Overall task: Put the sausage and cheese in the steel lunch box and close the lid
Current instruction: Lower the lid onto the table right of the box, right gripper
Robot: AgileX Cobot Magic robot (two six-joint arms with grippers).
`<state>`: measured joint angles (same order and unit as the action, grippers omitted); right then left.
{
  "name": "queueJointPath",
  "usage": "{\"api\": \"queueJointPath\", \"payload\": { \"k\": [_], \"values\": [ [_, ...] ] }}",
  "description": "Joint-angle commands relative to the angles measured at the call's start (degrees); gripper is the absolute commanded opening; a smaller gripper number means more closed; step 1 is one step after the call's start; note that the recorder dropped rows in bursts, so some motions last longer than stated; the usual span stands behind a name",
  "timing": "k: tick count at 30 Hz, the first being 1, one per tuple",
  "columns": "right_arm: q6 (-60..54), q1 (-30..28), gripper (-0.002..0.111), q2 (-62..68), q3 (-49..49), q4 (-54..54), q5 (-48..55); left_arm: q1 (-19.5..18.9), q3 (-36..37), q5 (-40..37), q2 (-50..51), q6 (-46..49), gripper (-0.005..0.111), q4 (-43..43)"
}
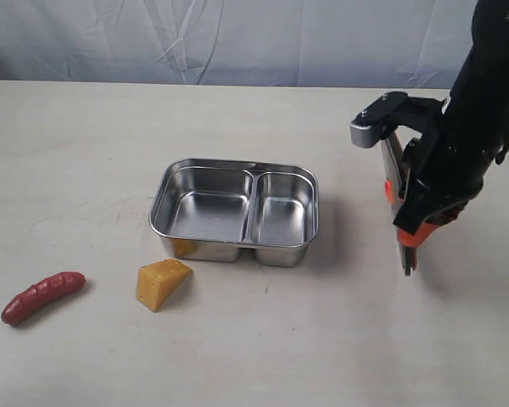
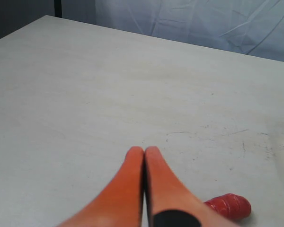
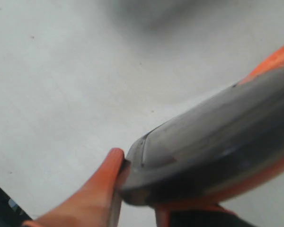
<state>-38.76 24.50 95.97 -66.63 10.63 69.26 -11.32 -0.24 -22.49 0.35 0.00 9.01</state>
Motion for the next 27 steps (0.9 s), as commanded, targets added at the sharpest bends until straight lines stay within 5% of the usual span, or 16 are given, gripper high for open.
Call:
{"api": "queueJointPath", "payload": {
  "k": [1, 27],
  "values": [
    [0.0, 0.2, -0.001, 0.3, 2.4, 0.5, 0.7, 0.0, 0.2, 0.6, -0.4, 0.0, 0.000, -0.1],
    [1.2, 5.1, -0.001, 8.7, 2.4, -6.3, 0.7, 0.0, 0.2, 0.6, -0.4, 0.0, 0.000, -0.1]
  ]
}}
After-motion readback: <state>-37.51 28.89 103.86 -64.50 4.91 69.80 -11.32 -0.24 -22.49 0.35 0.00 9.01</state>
